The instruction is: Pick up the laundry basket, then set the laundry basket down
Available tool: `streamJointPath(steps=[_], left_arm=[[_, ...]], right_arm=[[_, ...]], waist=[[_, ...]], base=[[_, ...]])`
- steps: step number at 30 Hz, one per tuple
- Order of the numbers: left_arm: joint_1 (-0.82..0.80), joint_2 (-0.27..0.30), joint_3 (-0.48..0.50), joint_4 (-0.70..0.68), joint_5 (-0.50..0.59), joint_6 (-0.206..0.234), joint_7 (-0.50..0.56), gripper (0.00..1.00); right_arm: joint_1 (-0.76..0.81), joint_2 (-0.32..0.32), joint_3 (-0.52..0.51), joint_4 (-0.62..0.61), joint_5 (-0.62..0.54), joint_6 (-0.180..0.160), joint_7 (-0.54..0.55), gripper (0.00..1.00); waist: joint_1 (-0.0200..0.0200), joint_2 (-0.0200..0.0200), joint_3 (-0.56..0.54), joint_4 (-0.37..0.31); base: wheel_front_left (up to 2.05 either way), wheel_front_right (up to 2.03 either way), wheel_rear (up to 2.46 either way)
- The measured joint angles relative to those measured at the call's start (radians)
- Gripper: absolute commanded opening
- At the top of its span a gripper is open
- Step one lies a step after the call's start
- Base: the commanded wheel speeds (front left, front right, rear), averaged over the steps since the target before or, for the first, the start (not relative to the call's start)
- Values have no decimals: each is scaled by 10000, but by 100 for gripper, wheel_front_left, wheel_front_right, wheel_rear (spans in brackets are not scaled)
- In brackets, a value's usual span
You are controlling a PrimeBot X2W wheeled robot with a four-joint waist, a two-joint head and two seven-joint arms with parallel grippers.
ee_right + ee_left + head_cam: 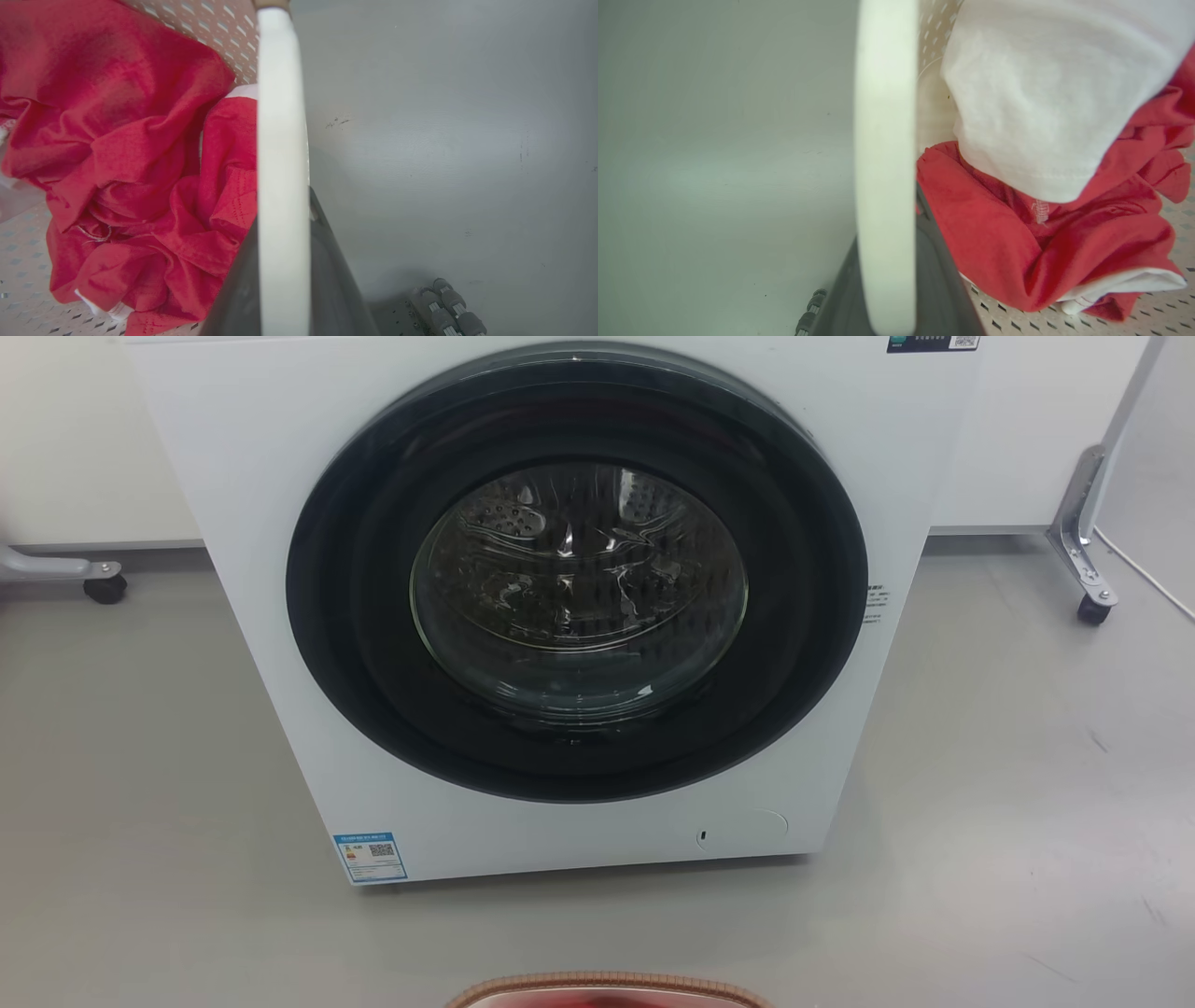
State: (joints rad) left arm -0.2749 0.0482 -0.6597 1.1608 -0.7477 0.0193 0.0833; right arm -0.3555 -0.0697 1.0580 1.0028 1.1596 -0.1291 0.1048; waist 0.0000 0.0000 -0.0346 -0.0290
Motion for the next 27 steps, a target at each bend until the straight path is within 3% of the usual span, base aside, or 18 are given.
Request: streamJointPath(steps=[27], left_arm=[[169, 42, -328, -6, -385, 151, 0, 0]], right_arm=[[-2, -10, 556, 59, 495, -31, -63, 0]], waist=[[0, 0, 57, 5]], base=[[0, 0, 0]])
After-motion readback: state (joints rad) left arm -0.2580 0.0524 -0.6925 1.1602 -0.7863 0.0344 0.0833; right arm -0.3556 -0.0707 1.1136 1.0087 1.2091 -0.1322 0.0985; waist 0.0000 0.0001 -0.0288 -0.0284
